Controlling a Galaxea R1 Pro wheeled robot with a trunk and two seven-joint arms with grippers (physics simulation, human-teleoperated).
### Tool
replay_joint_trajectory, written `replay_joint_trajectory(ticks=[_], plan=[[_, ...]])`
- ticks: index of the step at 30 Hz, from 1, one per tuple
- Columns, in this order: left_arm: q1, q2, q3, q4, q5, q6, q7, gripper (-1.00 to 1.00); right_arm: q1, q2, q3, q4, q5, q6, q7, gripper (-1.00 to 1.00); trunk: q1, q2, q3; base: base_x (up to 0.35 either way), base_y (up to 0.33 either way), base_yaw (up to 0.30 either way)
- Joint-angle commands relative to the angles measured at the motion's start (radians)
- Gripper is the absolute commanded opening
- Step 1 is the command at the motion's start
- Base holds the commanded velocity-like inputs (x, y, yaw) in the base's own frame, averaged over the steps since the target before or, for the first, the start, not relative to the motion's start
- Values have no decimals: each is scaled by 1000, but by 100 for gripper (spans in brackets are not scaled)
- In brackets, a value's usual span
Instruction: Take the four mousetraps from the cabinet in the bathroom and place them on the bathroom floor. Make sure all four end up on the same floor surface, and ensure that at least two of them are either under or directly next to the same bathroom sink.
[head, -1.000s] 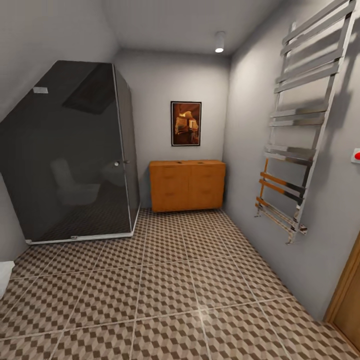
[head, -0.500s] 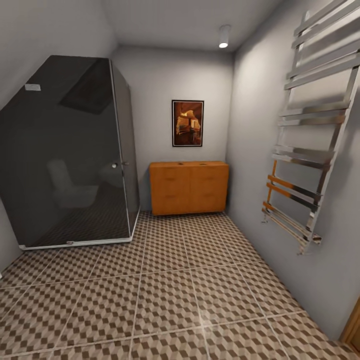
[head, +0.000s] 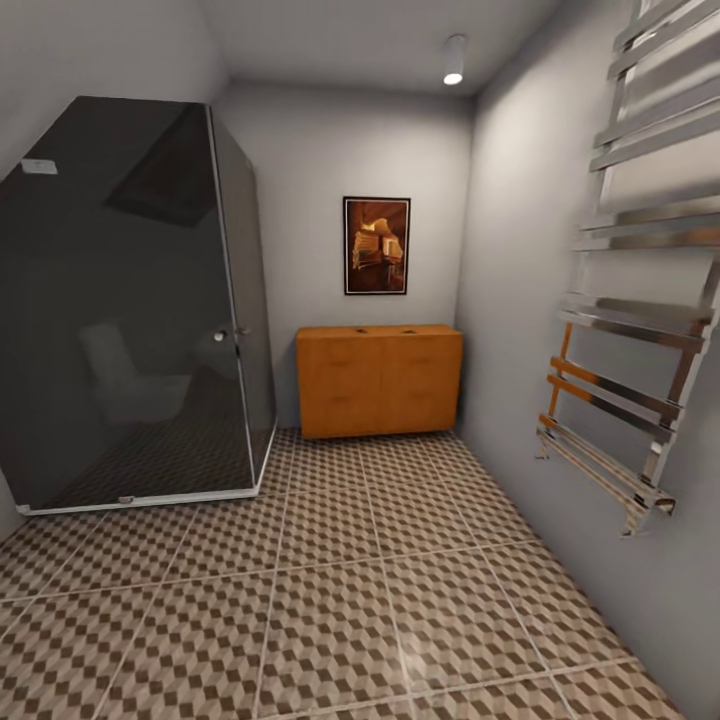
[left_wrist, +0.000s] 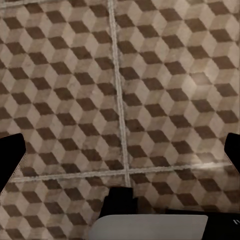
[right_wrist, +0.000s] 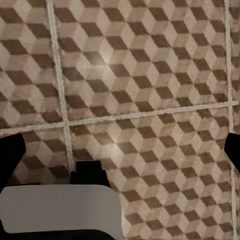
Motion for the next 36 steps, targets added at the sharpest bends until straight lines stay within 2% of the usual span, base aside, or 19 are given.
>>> replay_joint_trajectory(ticks=[1, 36], plan=[[-1, 0, -9, 1, 10, -3, 2, 100, -1, 0, -9, 3, 9, -5, -4, 100, 1, -1, -1, 319, 0, 0], [-1, 0, -7, 1, 10, -2, 3, 100, -1, 0, -9, 3, 10, -5, -5, 100, 1, -1, -1, 319, 0, 0]])
